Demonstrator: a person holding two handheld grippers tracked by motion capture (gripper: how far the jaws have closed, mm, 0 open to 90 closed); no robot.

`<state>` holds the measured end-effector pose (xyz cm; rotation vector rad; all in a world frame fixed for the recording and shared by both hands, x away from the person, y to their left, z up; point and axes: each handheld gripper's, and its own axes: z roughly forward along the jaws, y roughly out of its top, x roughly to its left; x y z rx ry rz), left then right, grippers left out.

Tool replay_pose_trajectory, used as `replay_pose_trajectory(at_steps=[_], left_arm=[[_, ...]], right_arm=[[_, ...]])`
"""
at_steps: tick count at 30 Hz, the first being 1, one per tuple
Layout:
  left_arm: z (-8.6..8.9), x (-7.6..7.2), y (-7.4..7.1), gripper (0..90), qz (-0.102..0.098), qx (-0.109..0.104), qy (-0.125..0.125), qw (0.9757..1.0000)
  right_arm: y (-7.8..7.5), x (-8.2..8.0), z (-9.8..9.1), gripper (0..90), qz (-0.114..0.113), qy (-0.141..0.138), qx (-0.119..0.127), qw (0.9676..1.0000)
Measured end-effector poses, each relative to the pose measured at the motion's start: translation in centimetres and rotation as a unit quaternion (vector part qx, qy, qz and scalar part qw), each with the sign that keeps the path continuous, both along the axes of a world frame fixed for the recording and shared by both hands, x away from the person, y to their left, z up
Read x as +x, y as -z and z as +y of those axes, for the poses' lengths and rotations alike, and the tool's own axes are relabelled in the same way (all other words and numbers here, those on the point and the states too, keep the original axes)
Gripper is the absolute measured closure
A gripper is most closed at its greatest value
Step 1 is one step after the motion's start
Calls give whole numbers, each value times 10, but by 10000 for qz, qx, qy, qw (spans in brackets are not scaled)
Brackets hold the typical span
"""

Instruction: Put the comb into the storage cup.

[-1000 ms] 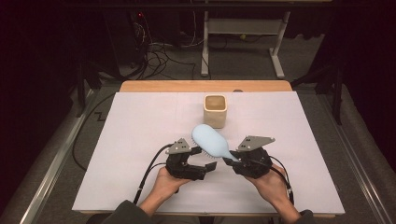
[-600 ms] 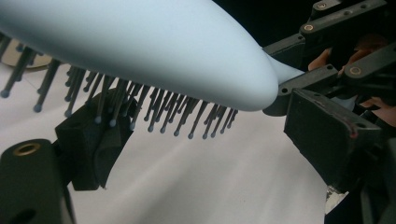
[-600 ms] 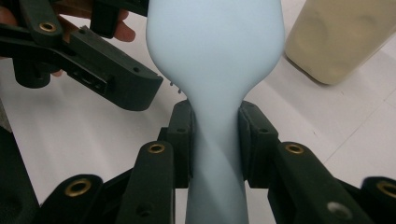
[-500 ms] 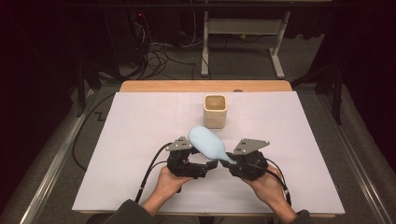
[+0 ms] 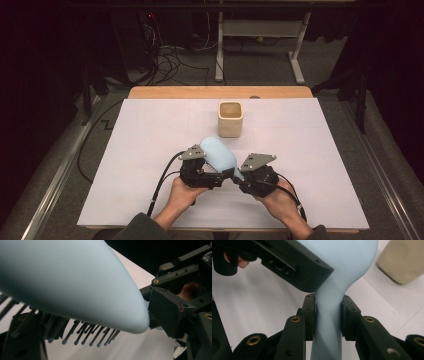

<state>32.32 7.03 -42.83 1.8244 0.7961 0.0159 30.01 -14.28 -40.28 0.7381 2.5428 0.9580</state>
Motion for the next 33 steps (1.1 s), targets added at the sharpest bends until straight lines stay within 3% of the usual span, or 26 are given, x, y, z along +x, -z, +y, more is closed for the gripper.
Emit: replay_pose_trajectory(at_steps=[9, 24, 33], left_arm=[[0, -1, -6, 294, -119, 88, -86, 9999], [9, -3, -16, 403, -76, 14, -165, 9998], [13, -1, -18, 456, 153, -38, -99, 9998]], right_arm=[[2, 4, 5, 700, 64, 17, -62, 10000], [-1, 10, 15, 699, 14, 24, -90, 10000], [-2, 13, 18, 698, 49, -4, -66, 10000]])
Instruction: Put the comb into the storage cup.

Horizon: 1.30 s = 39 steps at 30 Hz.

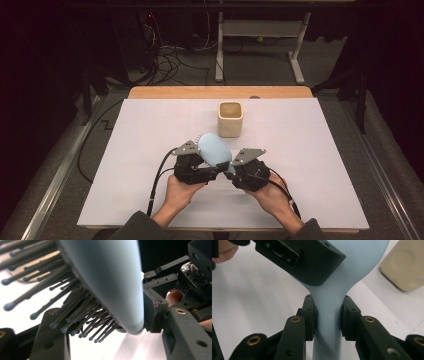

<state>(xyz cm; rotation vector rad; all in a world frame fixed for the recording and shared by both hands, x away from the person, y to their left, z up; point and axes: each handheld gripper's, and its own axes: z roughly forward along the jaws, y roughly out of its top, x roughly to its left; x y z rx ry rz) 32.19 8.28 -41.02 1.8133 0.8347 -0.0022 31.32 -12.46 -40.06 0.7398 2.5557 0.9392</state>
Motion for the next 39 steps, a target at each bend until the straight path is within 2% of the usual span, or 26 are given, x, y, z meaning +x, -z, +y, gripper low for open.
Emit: replay_pose_trajectory(at_steps=[16, 18, 27, 30, 31, 39], left_arm=[[7, 0, -6, 520, 192, -94, 84, 9997], [7, 0, -7, 525, 235, -136, 93, 9996], [8, 0, -8, 539, 231, -133, 130, 9996], [9, 0, -9, 541, 233, -159, 99, 9996], [10, 1, -9, 541, 276, -218, 107, 9993], [11, 0, -12, 542, 203, -194, 97, 9996]], right_arm=[[-2, 1, 5, 696, 52, -50, 118, 9999], [-2, 1, 5, 695, -19, -56, 123, 9999], [-2, 2, 5, 688, 35, -65, 201, 9998], [-2, 2, 4, 663, 53, -49, 274, 9996], [-3, 2, 3, 649, 141, -46, 373, 9992], [-2, 0, 2, 587, 169, -61, 418, 9990]])
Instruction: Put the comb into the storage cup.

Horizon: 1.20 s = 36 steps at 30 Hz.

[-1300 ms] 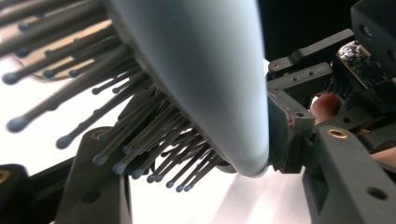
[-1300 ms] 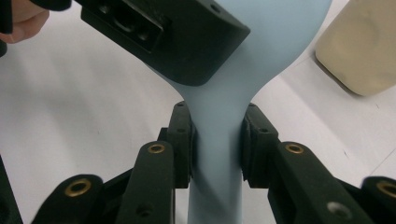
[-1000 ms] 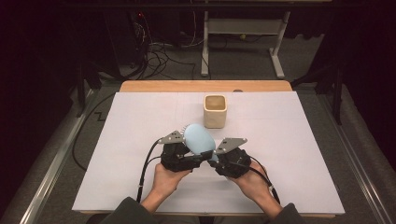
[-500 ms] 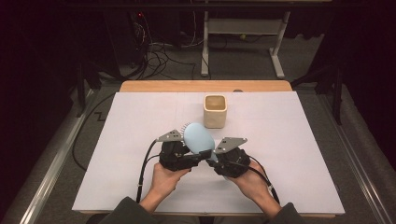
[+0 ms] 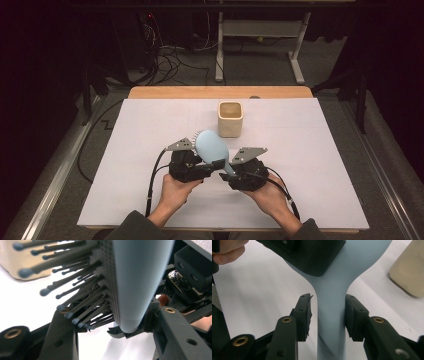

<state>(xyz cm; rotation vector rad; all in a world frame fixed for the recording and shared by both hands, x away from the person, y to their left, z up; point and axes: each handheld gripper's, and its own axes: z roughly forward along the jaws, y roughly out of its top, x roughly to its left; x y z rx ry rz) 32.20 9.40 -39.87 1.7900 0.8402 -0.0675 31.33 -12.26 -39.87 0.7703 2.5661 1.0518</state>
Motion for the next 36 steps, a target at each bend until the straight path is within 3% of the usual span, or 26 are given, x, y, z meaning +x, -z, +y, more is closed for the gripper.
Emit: replay_pose_trajectory(at_steps=[6, 24, 36], left_arm=[[1, 0, -2, 543, -52, 19, -7, 10000], [5, 1, -6, 542, -122, 55, -76, 9999], [8, 2, -9, 542, -169, 115, -139, 9997]], right_arm=[[-1, 1, -3, 507, 18, 57, 213, 9998], [-1, 1, -10, 422, -93, 149, 433, 9989], [-4, -1, -25, 378, -173, 235, 592, 9978]])
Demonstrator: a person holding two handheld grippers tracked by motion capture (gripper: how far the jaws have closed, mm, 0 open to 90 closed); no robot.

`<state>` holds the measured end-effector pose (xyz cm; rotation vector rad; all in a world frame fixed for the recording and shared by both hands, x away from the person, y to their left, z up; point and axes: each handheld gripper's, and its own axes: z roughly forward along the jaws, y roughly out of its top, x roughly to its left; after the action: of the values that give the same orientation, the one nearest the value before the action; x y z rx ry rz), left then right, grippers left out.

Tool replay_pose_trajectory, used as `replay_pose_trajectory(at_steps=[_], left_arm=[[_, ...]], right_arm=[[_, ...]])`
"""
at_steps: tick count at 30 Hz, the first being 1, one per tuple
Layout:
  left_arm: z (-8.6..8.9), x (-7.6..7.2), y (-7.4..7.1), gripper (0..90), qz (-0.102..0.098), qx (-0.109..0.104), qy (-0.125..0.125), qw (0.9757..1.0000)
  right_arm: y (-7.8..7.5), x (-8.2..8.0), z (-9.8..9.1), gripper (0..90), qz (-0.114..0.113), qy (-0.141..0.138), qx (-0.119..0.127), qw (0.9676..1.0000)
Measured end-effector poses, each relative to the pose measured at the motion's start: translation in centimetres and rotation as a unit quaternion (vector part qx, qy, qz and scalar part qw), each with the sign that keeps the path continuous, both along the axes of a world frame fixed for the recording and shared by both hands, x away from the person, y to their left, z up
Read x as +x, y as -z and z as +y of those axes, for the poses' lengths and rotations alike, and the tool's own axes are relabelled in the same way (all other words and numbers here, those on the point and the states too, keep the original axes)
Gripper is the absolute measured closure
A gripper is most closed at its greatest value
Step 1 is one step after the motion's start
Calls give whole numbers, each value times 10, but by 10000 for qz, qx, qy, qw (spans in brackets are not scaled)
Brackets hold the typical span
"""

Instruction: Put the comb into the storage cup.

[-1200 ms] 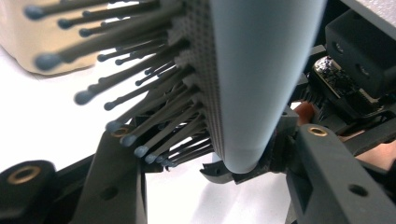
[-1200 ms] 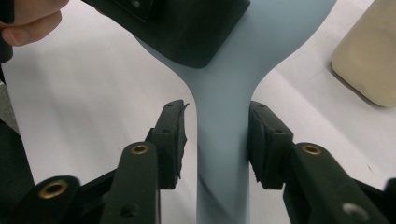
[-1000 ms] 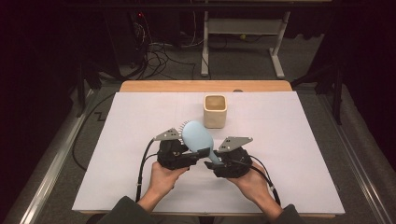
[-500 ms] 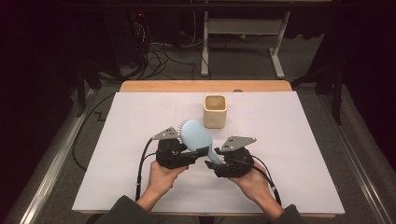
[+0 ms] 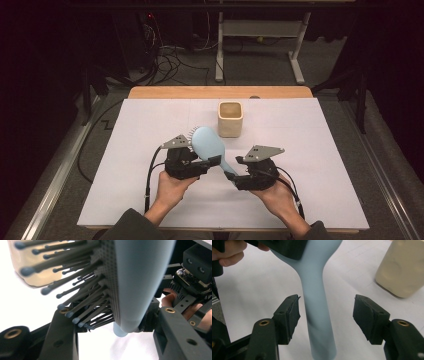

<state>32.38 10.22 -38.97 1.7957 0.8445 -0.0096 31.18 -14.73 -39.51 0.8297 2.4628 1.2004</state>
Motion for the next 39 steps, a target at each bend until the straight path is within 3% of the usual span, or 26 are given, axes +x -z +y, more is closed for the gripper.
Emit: replay_pose_trajectory(at_steps=[23, 39], left_arm=[[5, 2, -10, 542, -137, 93, -110, 9998], [6, 4, -15, 541, -177, 164, -160, 9996]], right_arm=[[1, -7, -45, 332, -117, 355, 211, 9991], [8, -11, -83, 325, -108, 736, 449, 9962]])
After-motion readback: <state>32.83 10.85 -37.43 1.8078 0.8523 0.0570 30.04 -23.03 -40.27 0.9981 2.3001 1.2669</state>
